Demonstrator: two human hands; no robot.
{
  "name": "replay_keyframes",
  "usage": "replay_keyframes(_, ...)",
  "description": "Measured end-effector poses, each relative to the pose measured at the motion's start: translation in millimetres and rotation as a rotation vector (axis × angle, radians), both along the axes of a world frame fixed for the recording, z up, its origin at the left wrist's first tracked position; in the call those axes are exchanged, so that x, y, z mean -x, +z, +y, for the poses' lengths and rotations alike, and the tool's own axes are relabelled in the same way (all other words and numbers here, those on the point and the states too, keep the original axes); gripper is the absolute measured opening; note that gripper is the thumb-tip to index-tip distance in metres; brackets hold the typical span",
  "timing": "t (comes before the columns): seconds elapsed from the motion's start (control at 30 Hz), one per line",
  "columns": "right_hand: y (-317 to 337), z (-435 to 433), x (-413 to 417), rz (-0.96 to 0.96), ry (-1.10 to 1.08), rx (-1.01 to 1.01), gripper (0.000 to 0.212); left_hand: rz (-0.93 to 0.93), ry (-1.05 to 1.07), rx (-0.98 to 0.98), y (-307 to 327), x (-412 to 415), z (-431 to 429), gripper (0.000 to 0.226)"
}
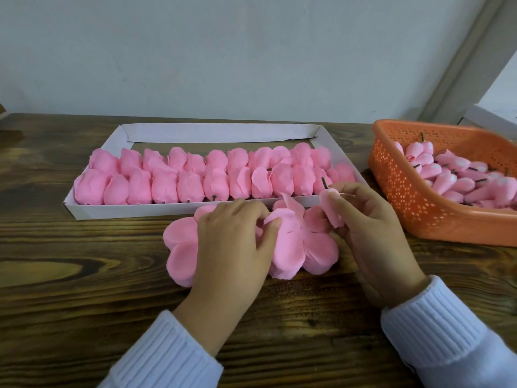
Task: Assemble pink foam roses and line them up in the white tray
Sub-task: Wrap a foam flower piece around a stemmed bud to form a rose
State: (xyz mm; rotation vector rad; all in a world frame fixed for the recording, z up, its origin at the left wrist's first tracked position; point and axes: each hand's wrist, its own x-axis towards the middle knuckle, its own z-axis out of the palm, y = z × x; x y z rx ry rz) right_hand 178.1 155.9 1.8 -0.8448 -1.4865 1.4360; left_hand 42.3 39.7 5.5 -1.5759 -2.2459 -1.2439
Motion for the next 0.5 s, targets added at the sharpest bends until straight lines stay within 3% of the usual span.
replay_keyframes(0.13,3,-1,-1,0.029,0.029,-0.031,0.018,-0.415,-0.061,-0.022,10,1,3,0.024)
replay_keyframes(0.23,5,-3,-2,0.111,0.067,-0.092,0.031,-0.839,-0.049,0.014,17,5,8,0.025)
replay_keyframes(0.33,5,-5,-2,0.111,0.111,-0.206,0.026,-1.261,-0.115,-0.075,24,4,9,0.036)
replay_keyframes(0.5,6,-12,-1,0.039,0.166,-0.366,0.015,-1.415,-0.167,-0.156,16,2,6,0.018)
